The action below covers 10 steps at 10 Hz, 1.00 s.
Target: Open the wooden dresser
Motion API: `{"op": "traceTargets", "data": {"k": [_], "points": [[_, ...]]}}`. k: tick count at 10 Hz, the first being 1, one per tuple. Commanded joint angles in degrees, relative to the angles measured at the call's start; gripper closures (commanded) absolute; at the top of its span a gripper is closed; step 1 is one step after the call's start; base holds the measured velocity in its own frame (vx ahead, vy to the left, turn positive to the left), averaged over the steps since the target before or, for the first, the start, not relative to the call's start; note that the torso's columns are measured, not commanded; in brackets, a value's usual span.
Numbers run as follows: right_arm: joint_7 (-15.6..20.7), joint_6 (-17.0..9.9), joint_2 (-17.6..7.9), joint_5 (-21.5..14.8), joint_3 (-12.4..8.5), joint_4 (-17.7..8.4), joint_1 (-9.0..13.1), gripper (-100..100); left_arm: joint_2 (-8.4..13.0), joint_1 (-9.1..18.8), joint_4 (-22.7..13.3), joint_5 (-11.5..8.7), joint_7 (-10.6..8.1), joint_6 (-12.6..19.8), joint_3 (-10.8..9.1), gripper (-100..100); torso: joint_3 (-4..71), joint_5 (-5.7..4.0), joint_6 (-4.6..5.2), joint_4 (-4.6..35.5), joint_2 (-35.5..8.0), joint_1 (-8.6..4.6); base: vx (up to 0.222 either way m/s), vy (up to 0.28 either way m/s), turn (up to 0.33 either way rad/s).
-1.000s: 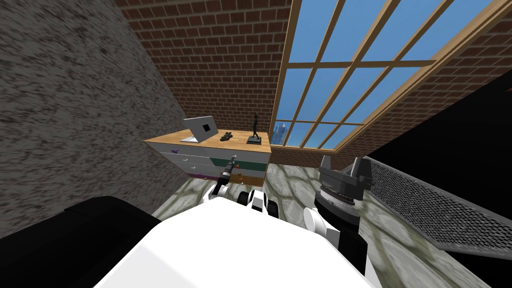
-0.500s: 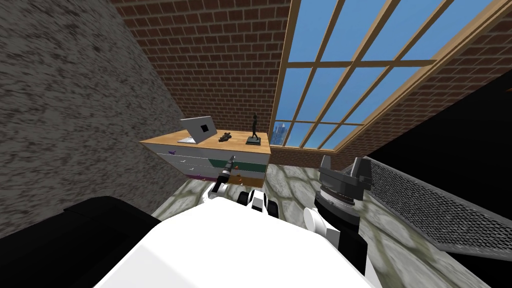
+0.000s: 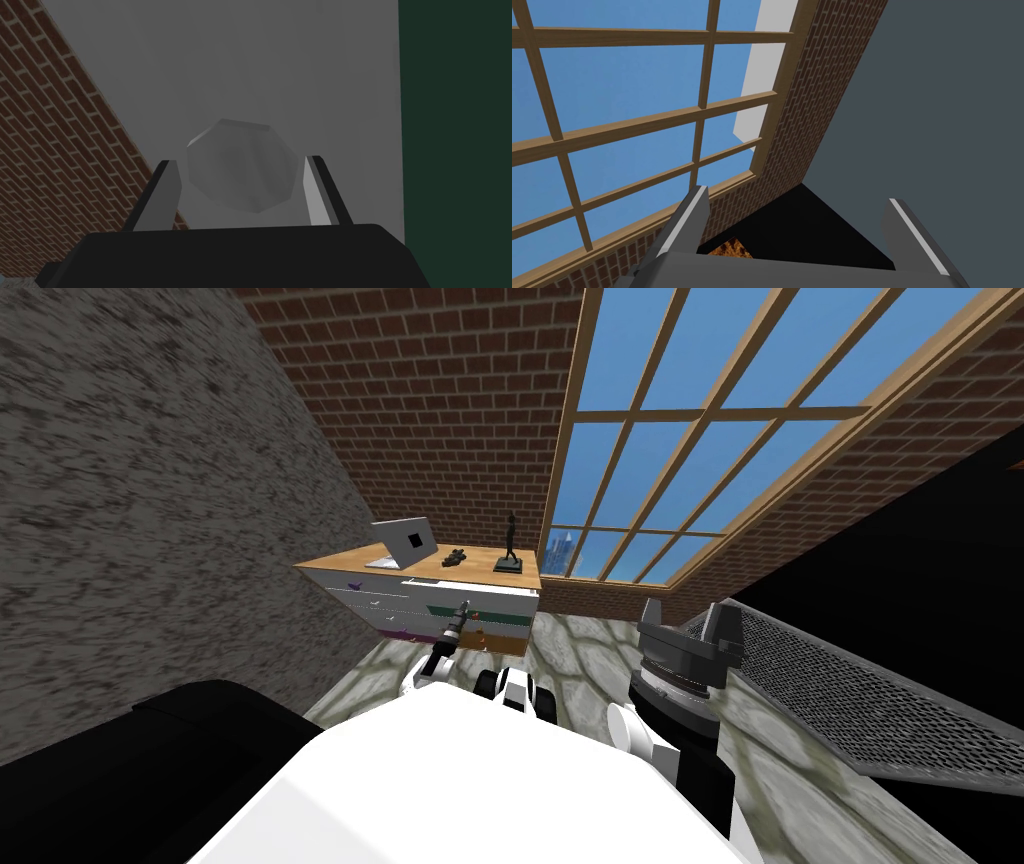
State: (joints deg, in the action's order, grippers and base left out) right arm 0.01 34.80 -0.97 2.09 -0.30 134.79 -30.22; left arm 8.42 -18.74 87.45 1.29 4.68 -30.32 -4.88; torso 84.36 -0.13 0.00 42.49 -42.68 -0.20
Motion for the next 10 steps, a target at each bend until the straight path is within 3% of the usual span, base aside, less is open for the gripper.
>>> {"op": "traceTargets", "data": {"k": [1, 10], "points": [[0.0, 0.0, 0.0, 0.0, 0.0, 0.0, 0.0, 0, 0.11, -0.44, 0.4, -0.01, -0.15, 0.24, 0.13, 100, 0.08, -0.04, 0.0, 0.03, 0.12, 0.02, -0.081, -0.016, 0.004], [0.0, 0.0, 0.0, 0.0, 0.0, 0.0, 0.0, 0, 0.64, -5.23, 4.6, 0.18, -0.87, -0.77, 1.85, 100, 0.05, 0.0, -0.07, -0.02, 0.09, 0.1, -0.172, -0.019, 0.019]]}}
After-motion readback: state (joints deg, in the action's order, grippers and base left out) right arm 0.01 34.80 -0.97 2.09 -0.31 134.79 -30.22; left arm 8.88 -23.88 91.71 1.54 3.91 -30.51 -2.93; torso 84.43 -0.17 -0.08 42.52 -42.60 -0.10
